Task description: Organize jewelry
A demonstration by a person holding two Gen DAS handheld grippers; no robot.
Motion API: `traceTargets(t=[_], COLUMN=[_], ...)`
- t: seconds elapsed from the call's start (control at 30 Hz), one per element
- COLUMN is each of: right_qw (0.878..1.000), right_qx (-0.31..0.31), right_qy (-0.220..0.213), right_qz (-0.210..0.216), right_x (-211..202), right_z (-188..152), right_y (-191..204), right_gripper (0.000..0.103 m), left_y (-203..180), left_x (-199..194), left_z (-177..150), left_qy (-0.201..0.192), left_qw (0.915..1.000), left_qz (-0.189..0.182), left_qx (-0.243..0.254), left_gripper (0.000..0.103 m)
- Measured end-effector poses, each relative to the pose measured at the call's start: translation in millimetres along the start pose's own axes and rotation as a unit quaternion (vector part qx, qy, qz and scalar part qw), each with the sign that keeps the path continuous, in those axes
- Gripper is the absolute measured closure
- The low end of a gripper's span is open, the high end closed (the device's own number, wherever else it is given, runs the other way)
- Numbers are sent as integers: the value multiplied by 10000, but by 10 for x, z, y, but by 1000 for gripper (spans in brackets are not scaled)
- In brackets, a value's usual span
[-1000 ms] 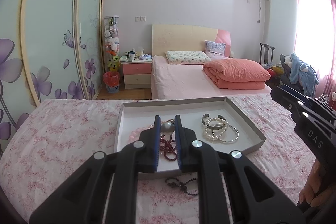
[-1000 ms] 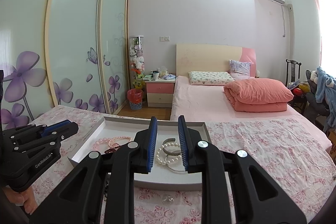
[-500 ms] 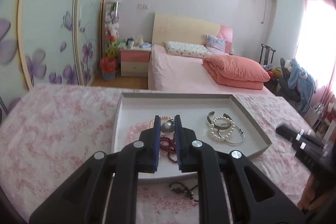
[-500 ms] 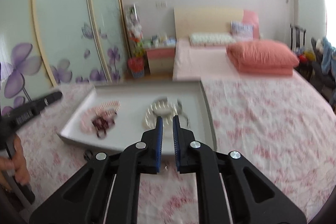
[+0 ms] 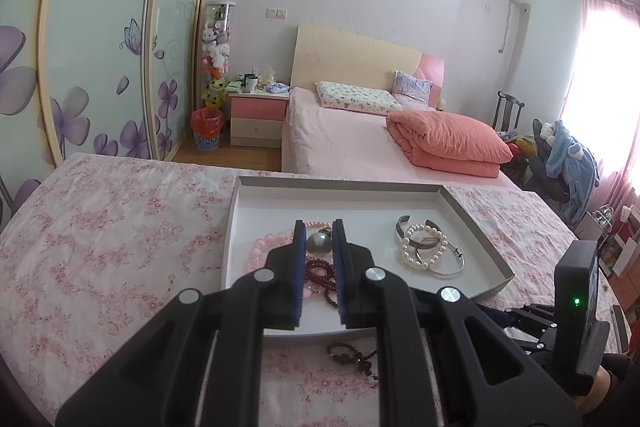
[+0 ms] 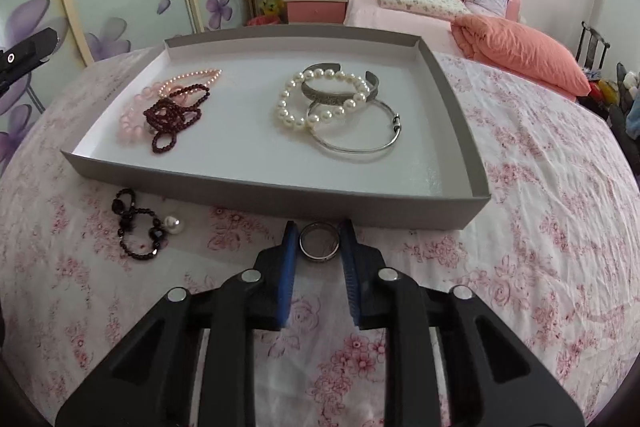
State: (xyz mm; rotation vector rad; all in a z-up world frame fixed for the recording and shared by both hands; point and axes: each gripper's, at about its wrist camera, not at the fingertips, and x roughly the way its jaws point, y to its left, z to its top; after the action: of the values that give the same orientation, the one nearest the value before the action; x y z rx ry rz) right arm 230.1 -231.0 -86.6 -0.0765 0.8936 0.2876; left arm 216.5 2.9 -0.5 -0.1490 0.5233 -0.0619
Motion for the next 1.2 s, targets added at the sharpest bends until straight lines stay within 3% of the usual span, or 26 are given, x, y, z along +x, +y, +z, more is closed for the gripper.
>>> traceTargets(t=[0.17, 0.33, 0.43, 0.63, 0.87, 1.2], right_qw=[9996, 9915, 9786, 9616, 9604, 9761], right_qx=[164, 195, 120, 166, 192, 571], right_qy=[-195, -1269, -2050, -2737, -2775, -2063], right_qz=[148, 191, 114, 129, 152, 379], right_x=[-188, -685, -981, -1146, -909, -358], right_z=[-74, 72, 172, 440, 708, 916], right_y=[-71, -29, 23, 46, 39, -49], right_gripper=[81, 81, 81, 81, 80, 80], left_y=[-34, -113, -159, -224, -256, -258], left_x=[-104, -197, -226, -144, 84, 561], left_z=[2, 15, 48, 132, 217, 227], left_qy=[-159, -339, -419, -442, -363, -27], left_qw=[9999, 9993, 9989, 9988, 9990, 9993], left_qz=[-16, -40, -45, -7, 95, 206], left_qx=[46, 168, 205, 228, 245, 308], left_gripper=[89, 89, 89, 89, 89, 89])
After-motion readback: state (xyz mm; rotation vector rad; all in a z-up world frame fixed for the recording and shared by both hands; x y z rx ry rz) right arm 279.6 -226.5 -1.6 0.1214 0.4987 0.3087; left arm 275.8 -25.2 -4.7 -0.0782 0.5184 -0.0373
